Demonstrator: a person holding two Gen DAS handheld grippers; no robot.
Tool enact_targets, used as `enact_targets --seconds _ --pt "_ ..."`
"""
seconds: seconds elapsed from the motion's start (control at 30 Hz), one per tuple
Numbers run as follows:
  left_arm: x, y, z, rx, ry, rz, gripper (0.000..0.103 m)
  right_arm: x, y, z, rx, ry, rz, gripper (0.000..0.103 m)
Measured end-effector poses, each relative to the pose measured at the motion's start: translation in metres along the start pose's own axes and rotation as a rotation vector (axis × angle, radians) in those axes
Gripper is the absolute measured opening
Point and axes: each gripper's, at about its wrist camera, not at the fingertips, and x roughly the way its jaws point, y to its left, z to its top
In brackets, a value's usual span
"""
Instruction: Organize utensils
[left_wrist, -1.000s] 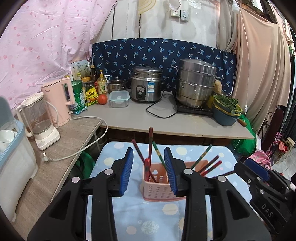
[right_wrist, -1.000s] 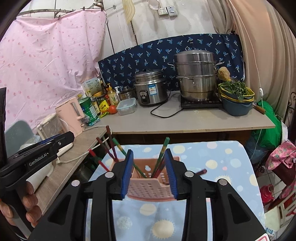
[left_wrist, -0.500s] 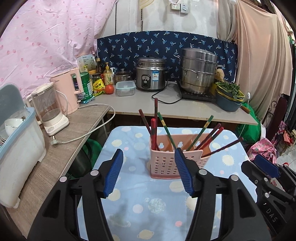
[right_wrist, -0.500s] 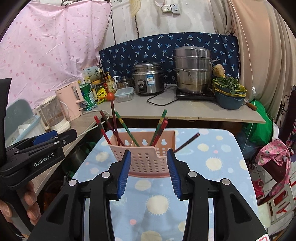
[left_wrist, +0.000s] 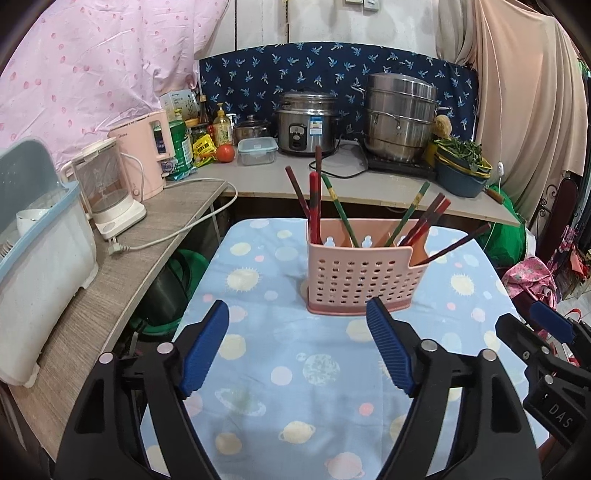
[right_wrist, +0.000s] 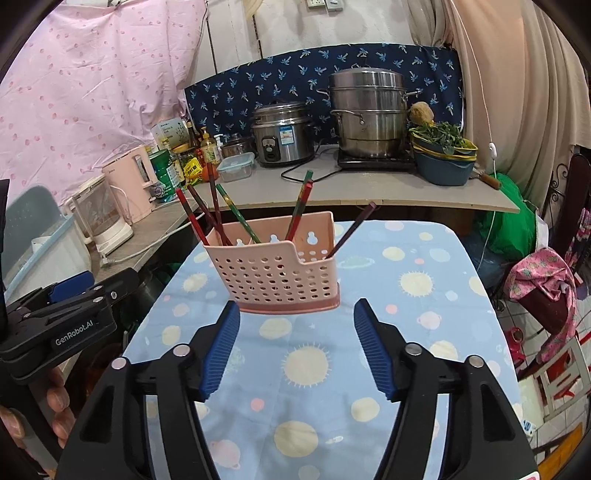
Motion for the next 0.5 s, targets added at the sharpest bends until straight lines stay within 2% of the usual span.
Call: enact_targets --seconds 0.07,0.13,0.4,0.43,0.5 --pt "0.001 -0.001 -0.005 0.003 0.006 0.002 0.08 0.0 -0.001 -0.003 -0.002 0.007 -0.007 0.071" --pt "0.001 -0.002 -0.01 0.008 0.014 0.004 0.084 0.001 -0.002 -0.007 -0.002 0.012 -0.013 0.084" --pt "0.004 -0.002 -0.024 0.013 0.041 0.017 0.093 0.001 -0.007 -0.02 0.009 0.024 -0.031 0.088" --pt "0.005 -0.002 -0.025 0.016 0.044 0.017 0.094 0.002 -0.008 -0.022 0.01 0.029 -0.029 0.098" --pt "0.005 -0.003 -0.028 0.025 0.046 0.027 0.095 0.004 -0.008 -0.023 0.005 0.04 -0.018 0.096"
